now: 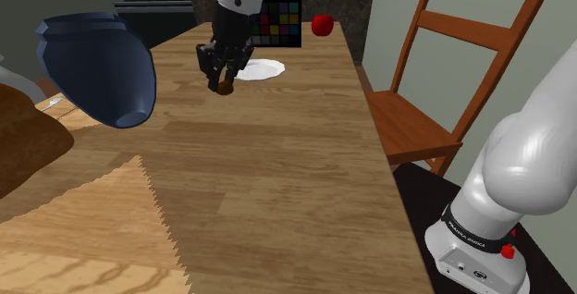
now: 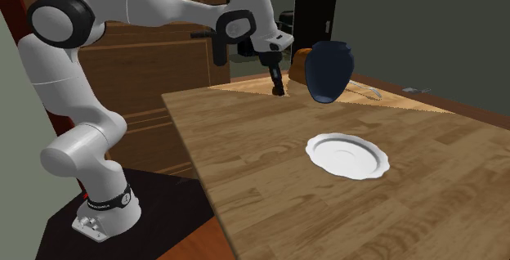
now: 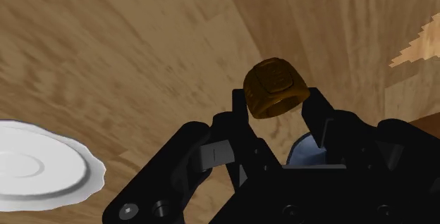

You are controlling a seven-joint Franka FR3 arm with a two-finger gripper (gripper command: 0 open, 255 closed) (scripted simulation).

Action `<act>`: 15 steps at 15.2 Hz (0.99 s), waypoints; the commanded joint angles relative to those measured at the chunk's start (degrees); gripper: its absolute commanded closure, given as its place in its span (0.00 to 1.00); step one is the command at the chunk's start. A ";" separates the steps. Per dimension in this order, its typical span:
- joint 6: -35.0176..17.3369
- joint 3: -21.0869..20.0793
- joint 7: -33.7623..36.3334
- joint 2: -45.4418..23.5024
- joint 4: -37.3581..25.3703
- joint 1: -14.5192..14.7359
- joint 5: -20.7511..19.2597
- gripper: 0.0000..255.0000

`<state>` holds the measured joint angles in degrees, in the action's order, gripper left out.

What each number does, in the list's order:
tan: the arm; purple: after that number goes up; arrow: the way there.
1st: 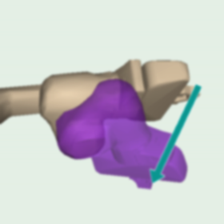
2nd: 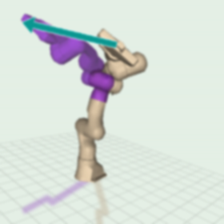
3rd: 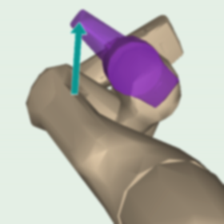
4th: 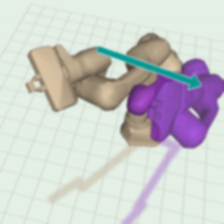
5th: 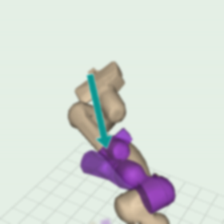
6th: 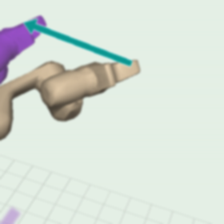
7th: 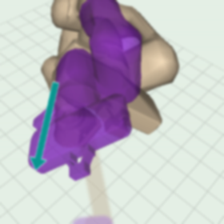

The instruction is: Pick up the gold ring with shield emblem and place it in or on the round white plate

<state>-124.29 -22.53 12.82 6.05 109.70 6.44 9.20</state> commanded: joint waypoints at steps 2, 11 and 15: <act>0.86 1.70 -3.14 -1.32 -1.66 -1.30 0.42 1.00; 4.34 6.83 -13.22 -9.59 -11.50 -6.07 1.00 1.00; 6.70 8.60 -16.99 -14.56 -17.99 -8.13 1.02 1.00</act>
<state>-117.84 -14.30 -3.30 -7.08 93.18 -1.27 10.28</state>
